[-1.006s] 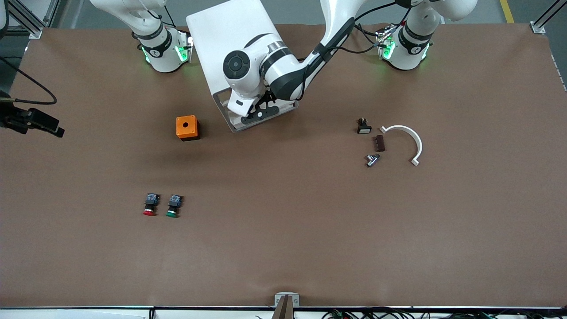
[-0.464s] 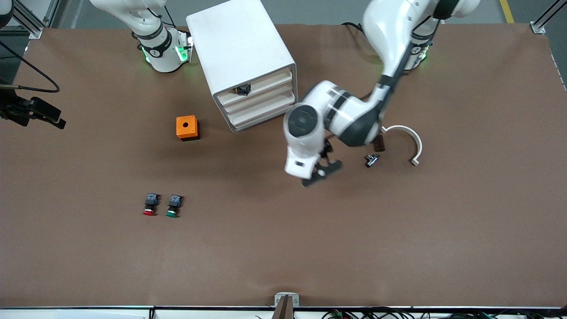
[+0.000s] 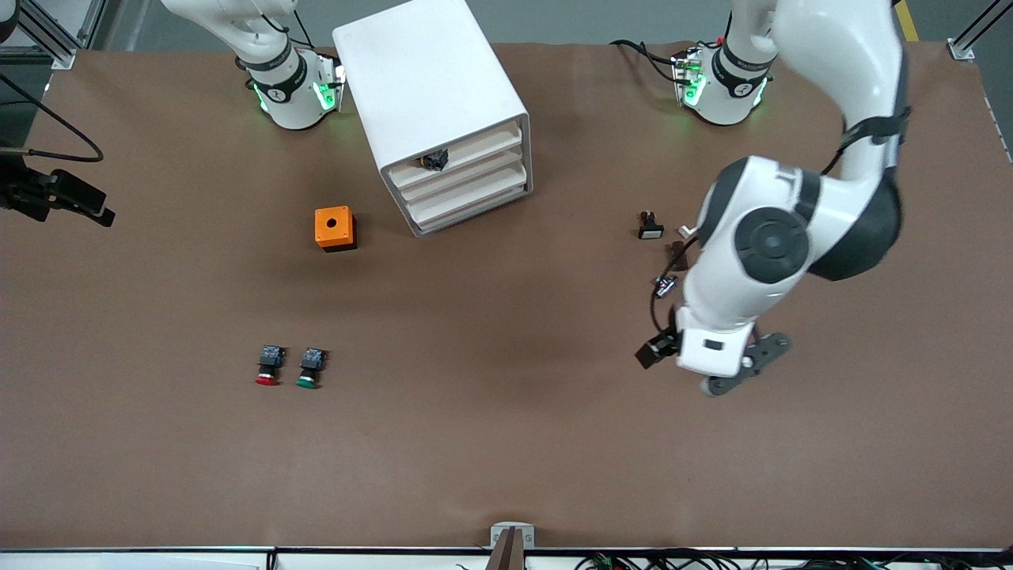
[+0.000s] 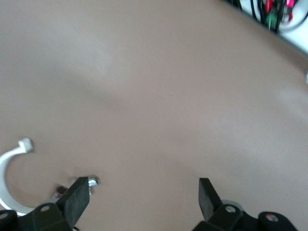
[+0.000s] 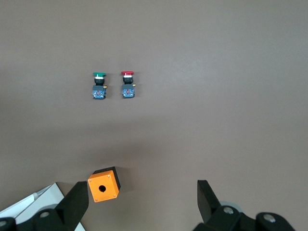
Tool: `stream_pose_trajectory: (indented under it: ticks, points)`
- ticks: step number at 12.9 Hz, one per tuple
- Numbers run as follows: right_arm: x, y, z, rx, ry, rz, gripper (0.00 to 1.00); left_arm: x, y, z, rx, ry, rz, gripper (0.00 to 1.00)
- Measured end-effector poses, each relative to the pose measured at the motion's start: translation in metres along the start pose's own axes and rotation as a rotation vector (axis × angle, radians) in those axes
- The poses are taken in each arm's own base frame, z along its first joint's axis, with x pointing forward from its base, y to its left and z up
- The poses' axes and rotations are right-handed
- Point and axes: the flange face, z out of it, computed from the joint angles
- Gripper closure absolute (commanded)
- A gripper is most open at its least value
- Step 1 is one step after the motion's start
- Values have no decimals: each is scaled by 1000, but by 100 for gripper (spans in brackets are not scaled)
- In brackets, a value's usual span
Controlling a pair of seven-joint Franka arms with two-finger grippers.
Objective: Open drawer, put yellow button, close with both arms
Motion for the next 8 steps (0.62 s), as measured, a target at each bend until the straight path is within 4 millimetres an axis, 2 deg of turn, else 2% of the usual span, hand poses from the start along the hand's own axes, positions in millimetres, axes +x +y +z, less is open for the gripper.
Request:
stream_pose_trajectory:
  ticks: [4,8]
  points:
    - [1,-3,-17,-3,35,-6,0,55,-73,-51,4,5,26,0]
    - [9,-4,-18,-4,40,-5,0,77,-132,-98,28,7,102,0]
